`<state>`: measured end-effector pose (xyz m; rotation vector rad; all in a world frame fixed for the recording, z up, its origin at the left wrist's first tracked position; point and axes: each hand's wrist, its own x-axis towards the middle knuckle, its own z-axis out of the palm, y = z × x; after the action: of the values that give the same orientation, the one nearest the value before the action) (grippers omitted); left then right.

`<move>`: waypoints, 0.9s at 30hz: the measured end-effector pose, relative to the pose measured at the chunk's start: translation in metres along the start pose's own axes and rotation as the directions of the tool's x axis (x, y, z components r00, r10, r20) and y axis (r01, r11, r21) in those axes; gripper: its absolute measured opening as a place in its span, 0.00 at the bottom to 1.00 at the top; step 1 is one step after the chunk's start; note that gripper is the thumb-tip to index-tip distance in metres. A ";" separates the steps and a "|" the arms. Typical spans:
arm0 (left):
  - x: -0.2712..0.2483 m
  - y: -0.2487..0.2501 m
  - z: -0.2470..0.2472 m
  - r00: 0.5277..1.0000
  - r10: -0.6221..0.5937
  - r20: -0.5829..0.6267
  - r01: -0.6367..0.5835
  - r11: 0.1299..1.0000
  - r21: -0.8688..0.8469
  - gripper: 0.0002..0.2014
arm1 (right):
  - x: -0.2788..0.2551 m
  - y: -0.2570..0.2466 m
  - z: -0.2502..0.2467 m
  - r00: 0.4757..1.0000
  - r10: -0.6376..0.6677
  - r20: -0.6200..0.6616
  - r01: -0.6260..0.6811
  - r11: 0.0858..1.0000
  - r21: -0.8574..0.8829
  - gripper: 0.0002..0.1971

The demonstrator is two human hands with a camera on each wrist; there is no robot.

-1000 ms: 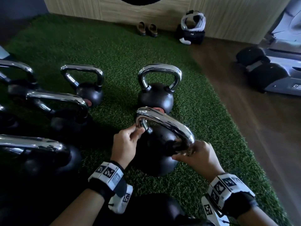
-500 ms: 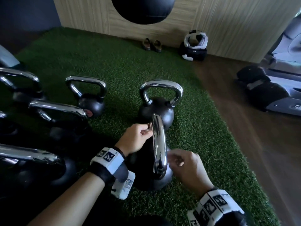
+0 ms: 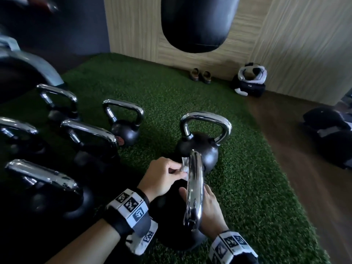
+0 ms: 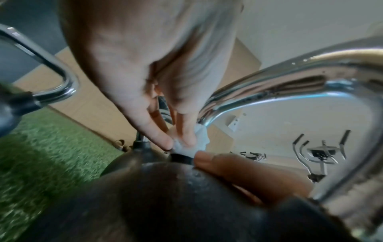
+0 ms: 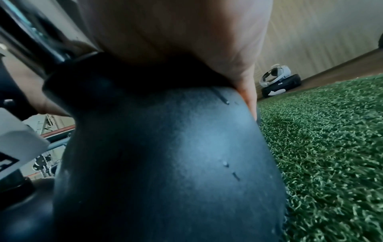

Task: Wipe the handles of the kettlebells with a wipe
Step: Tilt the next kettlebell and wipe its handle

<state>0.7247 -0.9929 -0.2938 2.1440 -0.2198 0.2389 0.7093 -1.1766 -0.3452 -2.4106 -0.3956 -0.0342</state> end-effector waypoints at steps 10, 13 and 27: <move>0.008 0.010 -0.008 0.990 -0.096 0.108 0.102 0.994 -0.048 0.11 | -0.002 0.007 0.009 0.998 -0.025 -0.062 0.027 0.999 0.040 0.35; 0.011 0.019 -0.010 0.990 -0.132 0.043 0.139 0.944 -0.299 0.09 | -0.004 0.005 0.010 0.997 -0.017 -0.077 0.023 0.997 0.072 0.35; -0.013 0.052 -0.040 0.982 -0.171 0.079 0.188 0.845 -0.501 0.09 | -0.007 0.005 0.006 0.995 -0.057 -0.083 0.066 0.991 0.120 0.33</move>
<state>0.6962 -0.9876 -0.2334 1.6277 -0.0833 0.0284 0.7031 -1.1778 -0.3541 -2.2679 -0.4232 -0.1291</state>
